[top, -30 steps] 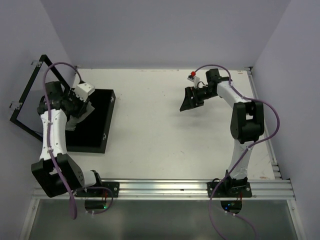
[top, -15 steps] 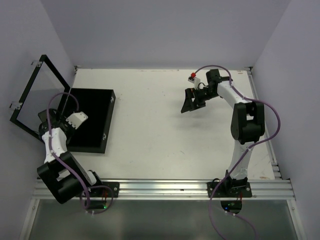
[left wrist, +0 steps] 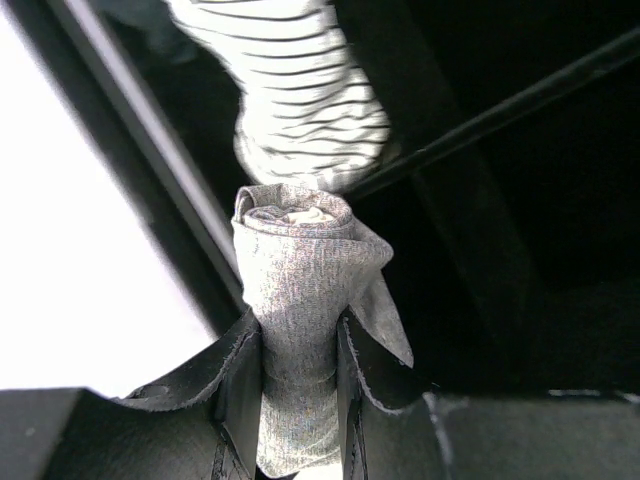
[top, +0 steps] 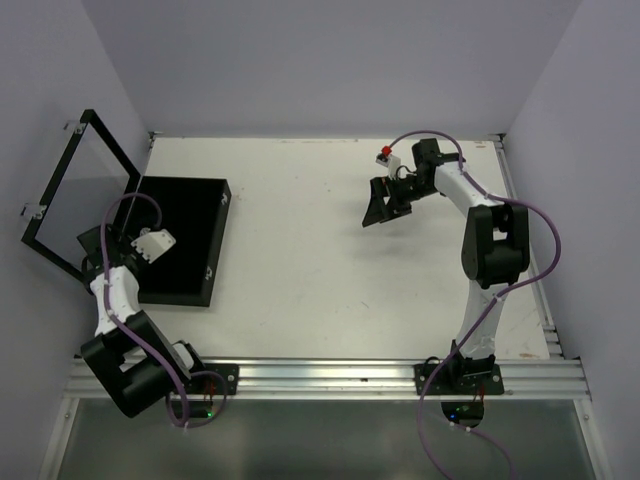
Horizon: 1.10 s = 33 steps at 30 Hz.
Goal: Roll the underwear
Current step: Place the rolled underwear into the container
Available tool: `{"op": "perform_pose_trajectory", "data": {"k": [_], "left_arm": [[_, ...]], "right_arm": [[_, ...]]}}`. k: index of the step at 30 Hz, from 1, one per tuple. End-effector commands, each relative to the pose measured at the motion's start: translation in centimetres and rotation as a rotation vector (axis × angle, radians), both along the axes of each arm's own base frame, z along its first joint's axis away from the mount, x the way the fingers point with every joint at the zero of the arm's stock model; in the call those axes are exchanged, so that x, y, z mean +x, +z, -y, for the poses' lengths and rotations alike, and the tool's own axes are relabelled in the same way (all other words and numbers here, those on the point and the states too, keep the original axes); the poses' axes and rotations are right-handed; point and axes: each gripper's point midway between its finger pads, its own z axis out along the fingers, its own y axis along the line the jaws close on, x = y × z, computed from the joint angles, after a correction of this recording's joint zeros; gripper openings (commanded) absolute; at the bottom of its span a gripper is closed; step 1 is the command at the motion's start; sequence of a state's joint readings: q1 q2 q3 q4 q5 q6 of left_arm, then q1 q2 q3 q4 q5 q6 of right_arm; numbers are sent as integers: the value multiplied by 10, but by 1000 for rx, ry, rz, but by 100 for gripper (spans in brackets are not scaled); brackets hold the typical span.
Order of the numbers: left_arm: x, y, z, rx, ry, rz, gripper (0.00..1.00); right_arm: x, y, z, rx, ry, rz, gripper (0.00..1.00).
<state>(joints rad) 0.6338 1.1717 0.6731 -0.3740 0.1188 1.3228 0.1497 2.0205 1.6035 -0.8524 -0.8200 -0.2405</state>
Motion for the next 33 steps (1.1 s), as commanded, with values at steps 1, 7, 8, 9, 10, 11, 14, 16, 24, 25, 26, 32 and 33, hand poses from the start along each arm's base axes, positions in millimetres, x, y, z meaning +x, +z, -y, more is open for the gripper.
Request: {"op": "perform_pose_trajectory", "data": {"k": [1,7,8,9,10,11,14,16,24,25,26,32,33], "left_arm": [[-4,-10,4,-44,-26,-47,0],[-33,-47,39,-214,-65,-198,0],[-39,-53,47,-246,-69,-228,0],[-41,-55,50,-260,-73,-242,0],[-44,-58,53,-279,-69,-260,0],[-49,-63,57,-317,-62,-297,0],[-52,-69,63,-392,-28,-344,0],[-50,-70,63,-419,5,-344,0],[-27,-82,63,-580,98,-369,0],[-26,-84,63,-590,98,-376,1],[-25,-86,62,-593,100,-375,2],[-28,-92,62,-587,93,-392,19],[-25,-88,60,-574,88,-375,25]], "right_arm": [[3,17,4,-11,6,61,99],[3,16,6,-23,14,62,99],[3,15,5,-19,14,57,98],[4,15,5,-19,14,57,98],[4,15,4,-16,12,53,98],[4,14,4,-15,13,50,98],[5,12,3,-9,10,42,99],[5,12,3,-9,10,39,98],[2,10,5,-19,15,37,98],[2,10,5,-21,16,38,99],[1,10,5,-21,17,38,99],[0,14,7,-31,22,47,99],[0,14,7,-31,22,47,99]]}}
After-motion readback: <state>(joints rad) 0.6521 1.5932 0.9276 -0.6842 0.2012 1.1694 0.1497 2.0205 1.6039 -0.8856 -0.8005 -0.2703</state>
